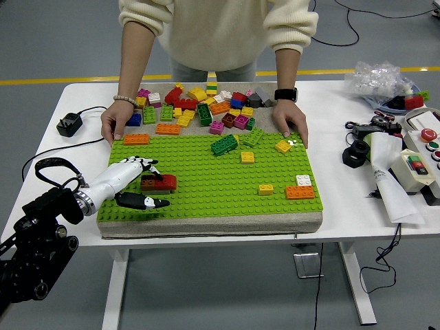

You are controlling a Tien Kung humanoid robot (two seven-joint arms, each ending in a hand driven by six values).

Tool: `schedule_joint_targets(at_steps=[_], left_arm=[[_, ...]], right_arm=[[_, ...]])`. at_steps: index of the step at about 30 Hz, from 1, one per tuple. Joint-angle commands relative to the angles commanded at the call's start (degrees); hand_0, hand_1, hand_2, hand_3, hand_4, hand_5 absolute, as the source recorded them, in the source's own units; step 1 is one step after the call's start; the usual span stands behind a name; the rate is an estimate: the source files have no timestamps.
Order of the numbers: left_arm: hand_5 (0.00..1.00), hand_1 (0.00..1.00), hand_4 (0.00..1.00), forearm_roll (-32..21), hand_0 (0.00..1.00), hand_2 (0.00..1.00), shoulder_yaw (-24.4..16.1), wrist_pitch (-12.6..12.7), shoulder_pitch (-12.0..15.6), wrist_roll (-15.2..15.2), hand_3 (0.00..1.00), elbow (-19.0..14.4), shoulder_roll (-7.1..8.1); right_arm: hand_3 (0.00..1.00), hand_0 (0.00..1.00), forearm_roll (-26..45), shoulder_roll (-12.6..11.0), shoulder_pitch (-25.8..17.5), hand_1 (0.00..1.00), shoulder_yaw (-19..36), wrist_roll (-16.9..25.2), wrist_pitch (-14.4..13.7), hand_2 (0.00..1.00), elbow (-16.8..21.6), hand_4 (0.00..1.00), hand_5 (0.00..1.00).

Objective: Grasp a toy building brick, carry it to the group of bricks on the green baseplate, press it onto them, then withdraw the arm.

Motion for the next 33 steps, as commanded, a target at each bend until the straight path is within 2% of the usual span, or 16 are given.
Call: schedule_joint_targets(at_steps=[4, 7, 18, 19, 20, 25, 26, 31, 32, 33], left_arm=[[0.678, 0.950, 0.998, 0.0, 0.998, 0.926, -0.3, -0.1, 0.1, -0.1, 0.600, -0.4, 0.10], [0.678, 0.950, 0.998, -0.4, 0.998, 0.926, -1.1, -0.3, 0.5, -0.5, 0.600, -2.0, 0.19], [0.661, 0.934, 0.998, -7.5, 0.998, 0.908, -4.5, -0.9, 1.4, -1.1, 0.600, -8.9, 0.51], [0.661, 0.934, 0.998, -8.5, 0.998, 0.908, -5.1, -0.8, 1.6, -1.1, 0.600, -9.7, 0.50], [0.666, 0.893, 0.998, -9.1, 0.998, 0.874, -5.4, -0.7, 1.6, -1.2, 0.607, -10.1, 0.50], [0.666, 0.893, 0.998, -14.6, 0.998, 0.874, -8.0, 0.7, 2.1, -1.3, 0.607, -12.5, 0.64], [0.663, 0.844, 0.998, -16.0, 0.998, 0.839, -8.7, 1.2, 2.2, -1.4, 0.699, -13.0, 0.72], [0.663, 0.844, 0.998, -24.5, 0.998, 0.839, -11.7, 2.6, 2.9, -2.1, 0.699, -14.3, 1.04], [0.664, 0.818, 0.998, -27.0, 0.961, 0.827, -12.3, 2.7, 3.0, -2.2, 0.860, -14.4, 1.20], [0.664, 0.818, 0.998, -28.7, 0.961, 0.827, -12.6, 2.7, 3.1, -2.2, 0.860, -14.5, 1.27]], right_arm=[[0.681, 0.779, 0.1, 0.0, 0.0, 0.701, 0.0, 0.0, 0.0, 0.736, 0.0, 0.944, 0.683], [0.681, 0.779, 0.1, 0.0, -0.1, 0.701, 0.1, 0.0, 0.1, 0.736, 0.0, 0.944, 0.683], [0.681, 0.779, 0.5, 0.0, -0.1, 0.700, 0.3, 0.1, 0.0, 0.737, 0.0, 0.944, 0.683], [0.681, 0.779, 0.6, 0.1, -0.1, 0.700, 0.3, 0.1, 0.0, 0.737, 0.0, 0.944, 0.683], [0.681, 0.779, 0.6, 0.1, -0.1, 0.701, 0.3, 0.1, 0.0, 0.737, 0.0, 0.943, 0.683], [0.681, 0.779, 0.9, 0.1, -0.2, 0.701, 0.4, 0.0, -0.1, 0.737, 0.0, 0.943, 0.683], [0.682, 0.778, 0.9, 0.1, -0.2, 0.700, 0.4, 0.0, -0.1, 0.737, 0.0, 0.944, 0.682], [0.682, 0.778, 1.4, 0.3, 0.0, 0.700, 0.2, 0.1, -0.3, 0.737, 0.0, 0.944, 0.682], [0.682, 0.779, 1.5, 0.4, 0.0, 0.700, 0.1, 0.1, -0.4, 0.737, 0.0, 0.944, 0.682], [0.682, 0.779, 1.6, 0.4, 0.0, 0.700, 0.0, 0.1, -0.4, 0.737, 0.0, 0.944, 0.682]])
